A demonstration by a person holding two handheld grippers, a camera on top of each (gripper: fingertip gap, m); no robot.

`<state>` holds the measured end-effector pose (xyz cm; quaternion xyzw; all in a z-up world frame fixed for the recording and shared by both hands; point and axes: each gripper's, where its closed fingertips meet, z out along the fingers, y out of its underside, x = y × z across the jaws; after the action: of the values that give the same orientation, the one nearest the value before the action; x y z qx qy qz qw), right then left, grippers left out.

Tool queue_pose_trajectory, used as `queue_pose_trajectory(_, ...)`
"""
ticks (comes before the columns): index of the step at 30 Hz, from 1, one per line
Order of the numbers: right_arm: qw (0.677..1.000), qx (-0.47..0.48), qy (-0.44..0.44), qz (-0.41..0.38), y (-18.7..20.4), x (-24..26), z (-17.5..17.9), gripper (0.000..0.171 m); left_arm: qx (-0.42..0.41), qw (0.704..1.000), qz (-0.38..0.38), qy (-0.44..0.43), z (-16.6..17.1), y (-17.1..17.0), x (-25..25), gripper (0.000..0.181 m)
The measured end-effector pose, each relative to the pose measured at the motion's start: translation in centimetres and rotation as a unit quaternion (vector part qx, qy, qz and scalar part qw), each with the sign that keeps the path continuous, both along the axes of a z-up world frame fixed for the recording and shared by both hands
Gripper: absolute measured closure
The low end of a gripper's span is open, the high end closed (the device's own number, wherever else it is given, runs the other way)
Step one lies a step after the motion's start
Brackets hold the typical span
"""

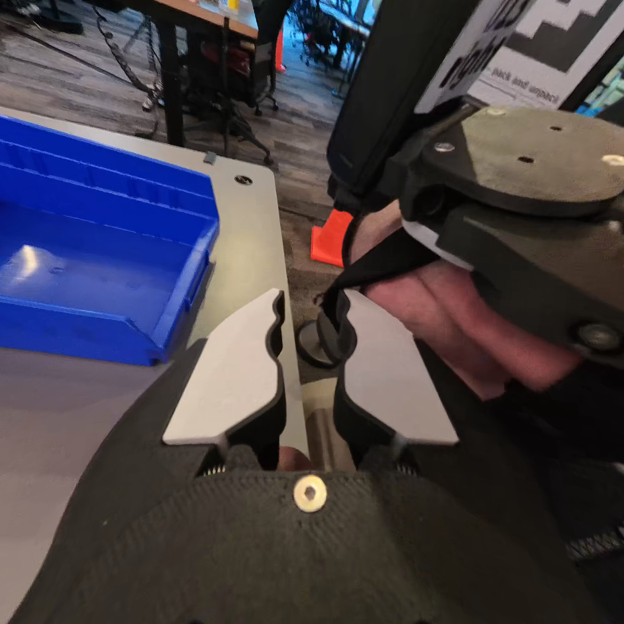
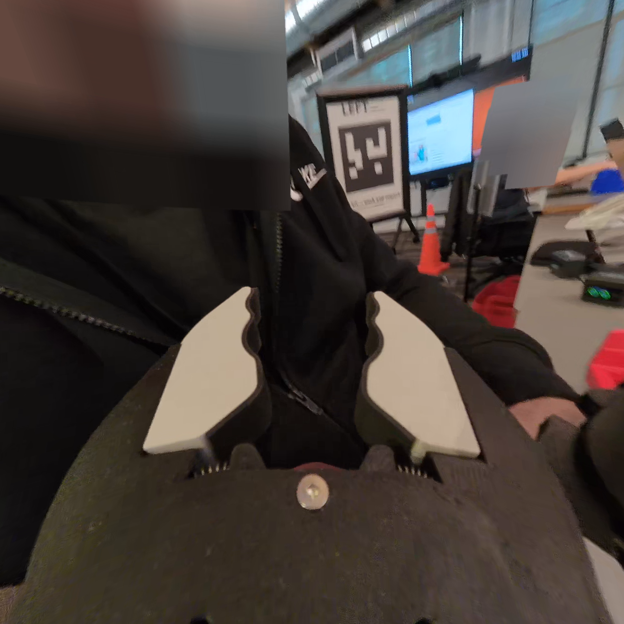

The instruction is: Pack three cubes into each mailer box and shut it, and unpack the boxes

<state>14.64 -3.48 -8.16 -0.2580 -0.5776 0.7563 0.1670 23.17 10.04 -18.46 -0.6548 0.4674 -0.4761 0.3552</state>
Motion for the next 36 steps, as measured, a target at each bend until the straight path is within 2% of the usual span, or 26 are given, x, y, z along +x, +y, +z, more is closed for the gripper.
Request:
queue_pose_trajectory(3,0.997,-0.07,0.041,0.018,-1.0,0.7,1.8,0.115,-0.018,0.999,-0.044,0.003,-0.6,-2.0,-0.2,0.148)
queue_pose_trajectory(5,0.992,-0.099,0.072,0.032,-1.6,1.1,2.7,0.129,-0.032,0.997,-0.074,-0.002,-0.8,-3.2,-0.2,0.146)
queue_pose_trajectory(8,0.996,-0.078,0.037,0.022,-2.8,-0.9,2.0,0.145,-0.045,0.994,-0.1,-0.01,-0.7,-3.9,-0.7,0.145)
queue_pose_trajectory(9,0.997,-0.063,0.038,0.018,-3.4,-1.2,1.7,0.135,-0.047,0.993,-0.108,-0.01,-0.5,-4.3,-0.8,0.147)
queue_pose_trajectory(12,0.998,0.005,0.052,-0.034,-3.6,-2.5,1.5,0.162,-0.026,0.996,-0.074,-0.045,1.1,-3.3,-2.2,0.143)
queue_pose_trajectory(14,0.995,-0.003,0.073,-0.068,-1.7,-2.5,3.3,0.163,0.001,0.997,-0.02,-0.079,2.9,-1.7,-3.3,0.143)
queue_pose_trajectory(16,0.988,-0.016,0.103,-0.112,0.9,-1.9,5.1,0.156,0.044,0.993,0.028,-0.104,4.8,-0.5,-4.7,0.143)
queue_pose_trajectory(18,0.967,-0.009,0.143,-0.21,4.4,-0.5,6.2,0.15,0.069,0.979,0.087,-0.168,7.6,1.1,-7.6,0.139)
queue_pose_trajectory(20,0.938,-0.043,0.156,-0.305,9.1,1.5,7.1,0.145,0.055,0.959,0.112,-0.254,10.7,1.7,-11.2,0.141)
queue_pose_trajectory(21,0.924,-0.058,0.133,-0.354,11.6,1.8,6.5,0.143,0.064,0.952,0.099,-0.283,12.0,1.0,-12.3,0.142)
queue_pose_trajectory(23,0.899,-0.058,0.033,-0.434,16.0,0.7,2.7,0.138,0.088,0.945,0.074,-0.307,14.0,-0.8,-13.0,0.143)
queue_pose_trajectory(24,0.893,-0.063,-0.014,-0.446,17.0,-0.3,0.8,0.134,0.098,0.943,0.052,-0.313,14.7,-1.9,-12.7,0.142)
queue_pose_trajectory(26,0.915,-0.071,-0.084,-0.389,15.7,-3.0,-2.2,0.127,0.112,0.943,0.013,-0.314,15.4,-4.1,-11.2,0.14)
queue_pose_trajectory(28,0.923,-0.043,-0.115,-0.364,13.9,-5.8,-4.2,0.126,0.122,0.945,-0.018,-0.303,15.3,-5.8,-9.5,0.139)
queue_pose_trajectory(30,0.934,-0.048,-0.117,-0.335,12.3,-7.5,-4.4,0.126,0.127,0.945,-0.029,-0.3,15.4,-6.7,-8.6,0.138)
queue_pose_trajectory(32,0.941,-0.068,-0.113,-0.313,11.6,-8.2,-4.2,0.134,0.127,0.943,-0.038,-0.306,15.6,-7.4,-8.4,0.138)
queue_pose_trajectory(34,0.936,-0.069,-0.127,-0.321,12.0,-8.7,-4.6,0.124,0.135,0.946,-0.041,-0.292,15.4,-7.7,-8.1,0.135)
queue_pose_trajectory(36,0.93,-0.05,-0.137,-0.337,12.3,-9.2,-5.0,0.129,0.133,0.946,-0.055,-0.291,15.2,-8.3,-7.6,0.135)
